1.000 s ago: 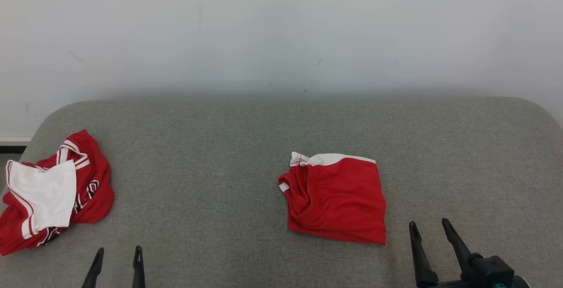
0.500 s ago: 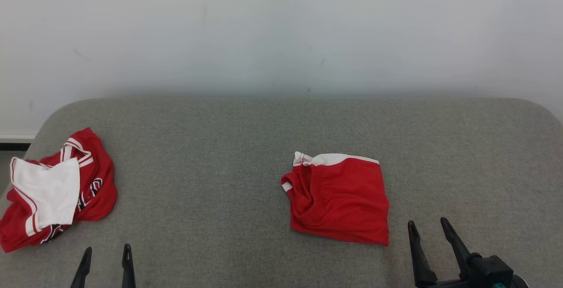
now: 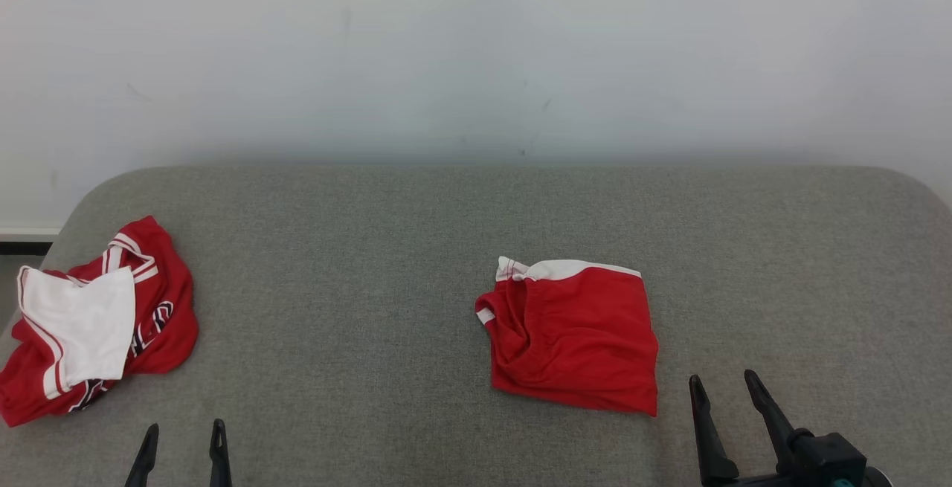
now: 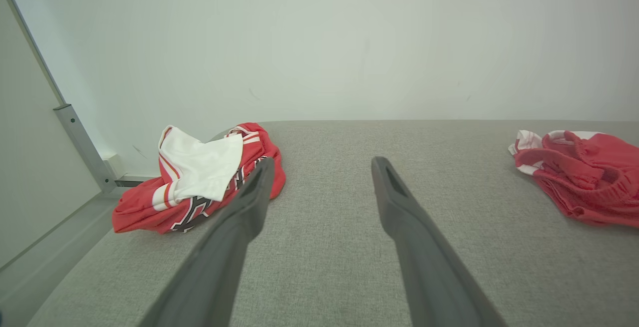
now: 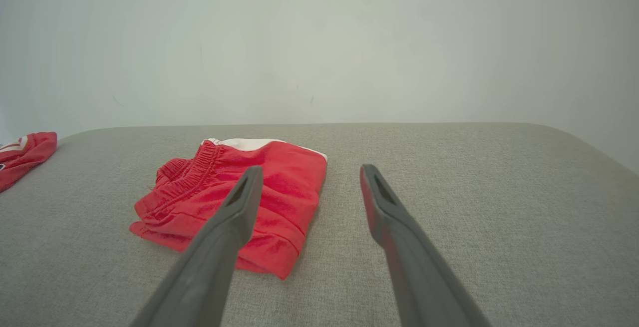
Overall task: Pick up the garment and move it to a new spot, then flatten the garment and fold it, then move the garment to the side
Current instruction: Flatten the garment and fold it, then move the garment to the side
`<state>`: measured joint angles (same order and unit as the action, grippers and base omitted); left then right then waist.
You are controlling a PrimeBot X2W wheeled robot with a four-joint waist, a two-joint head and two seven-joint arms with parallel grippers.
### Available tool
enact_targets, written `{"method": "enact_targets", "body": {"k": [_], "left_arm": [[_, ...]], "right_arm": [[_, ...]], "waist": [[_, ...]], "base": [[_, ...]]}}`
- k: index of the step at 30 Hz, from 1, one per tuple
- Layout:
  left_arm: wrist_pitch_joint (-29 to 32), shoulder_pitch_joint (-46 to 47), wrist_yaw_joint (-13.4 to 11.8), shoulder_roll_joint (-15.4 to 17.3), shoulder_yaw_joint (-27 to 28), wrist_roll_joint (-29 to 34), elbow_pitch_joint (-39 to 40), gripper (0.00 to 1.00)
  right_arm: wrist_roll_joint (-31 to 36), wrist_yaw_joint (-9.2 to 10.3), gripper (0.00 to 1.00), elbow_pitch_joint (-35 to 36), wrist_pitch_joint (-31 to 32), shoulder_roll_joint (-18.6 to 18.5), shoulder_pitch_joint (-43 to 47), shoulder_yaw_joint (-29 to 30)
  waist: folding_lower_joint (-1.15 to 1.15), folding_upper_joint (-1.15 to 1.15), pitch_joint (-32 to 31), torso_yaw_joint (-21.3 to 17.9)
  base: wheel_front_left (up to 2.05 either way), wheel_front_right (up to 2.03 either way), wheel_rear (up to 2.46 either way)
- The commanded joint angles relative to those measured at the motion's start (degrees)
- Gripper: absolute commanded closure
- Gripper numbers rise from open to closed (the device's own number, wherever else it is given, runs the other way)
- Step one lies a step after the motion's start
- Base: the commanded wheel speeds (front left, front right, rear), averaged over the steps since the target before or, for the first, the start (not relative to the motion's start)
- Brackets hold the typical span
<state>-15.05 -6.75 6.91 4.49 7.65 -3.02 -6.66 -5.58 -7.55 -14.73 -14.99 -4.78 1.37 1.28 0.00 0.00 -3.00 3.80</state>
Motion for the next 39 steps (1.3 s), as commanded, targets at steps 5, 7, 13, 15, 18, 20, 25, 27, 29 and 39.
{"method": "enact_targets", "body": {"k": [5, 7, 13, 15, 18, 20, 25, 27, 29, 39], "left_arm": [[-0.2, -0.6, 0.1, 0.2, -0.1, 0.0, -0.1, 0.00], [-0.2, -0.6, 0.2, 0.2, -0.2, 0.0, -0.1, 0.00], [-0.2, -0.8, 0.3, 0.4, -0.6, -0.2, 0.0, 0.00], [-0.2, -0.8, 0.4, 0.4, -0.6, -0.3, 0.0, 0.00], [-0.2, -0.9, 0.4, 0.4, -0.7, -0.4, 0.0, 0.00], [-0.2, -0.9, 0.4, 0.5, -0.8, -0.3, 0.0, 0.00], [-0.2, -0.9, 0.5, 0.7, -1.1, -0.1, 0.1, 0.00], [-0.2, -0.9, 0.6, 0.9, -1.4, -0.1, 0.0, 0.00], [-0.2, -0.9, 0.6, 1.0, -1.6, -0.1, 0.0, 0.00], [-0.2, -0.7, 0.5, 1.3, -2.0, -0.3, -0.4, 0.00]], "right_arm": [[0.6, 0.15, 0.00, -0.1, -0.3, 0.4, 0.0, 0.1], [0.6, 0.15, 0.00, -0.2, -0.3, 0.4, 0.0, 0.2], [0.5, 0.15, 0.00, -0.3, -0.3, 0.4, 0.1, 0.1], [0.6, 0.15, 0.00, -0.3, -0.3, 0.4, 0.1, 0.1], [0.6, 0.15, 0.00, -0.3, -0.3, 0.5, 0.2, 0.1], [0.7, 0.15, 0.00, -0.3, -0.3, 0.5, 0.2, 0.2], [0.6, 0.15, 0.00, -0.4, -0.3, 0.6, 0.2, 0.2], [0.5, 0.15, 0.00, -0.5, -0.3, 0.5, 0.2, 0.1], [0.5, 0.15, 0.00, -0.5, -0.3, 0.5, 0.2, 0.2], [0.4, 0.15, 0.00, -0.6, -0.3, 0.3, 0.2, 0.1]], "waist": [[0.00, 0.00, 0.0, -0.2], [0.00, 0.00, 0.0, -0.2], [0.00, 0.00, 0.0, -0.3], [0.00, 0.00, 0.0, -0.3], [0.00, 0.00, 0.0, -0.2], [0.00, 0.00, 0.1, -0.3], [0.00, 0.00, 0.1, -0.3], [0.00, 0.00, 0.1, -0.3], [0.00, 0.00, 0.1, -0.3], [0.00, 0.00, 0.1, -0.2]], "base": [[0.00, 0.00, 0.00], [0.00, 0.00, 0.00], [0.00, 0.00, 0.00], [0.00, 0.00, 0.00], [0.00, 0.00, 0.00], [0.00, 0.00, 0.00], [0.00, 0.00, 0.00], [0.00, 0.00, 0.00], [0.00, 0.00, 0.00], [0.00, 0.00, 0.00]]}}
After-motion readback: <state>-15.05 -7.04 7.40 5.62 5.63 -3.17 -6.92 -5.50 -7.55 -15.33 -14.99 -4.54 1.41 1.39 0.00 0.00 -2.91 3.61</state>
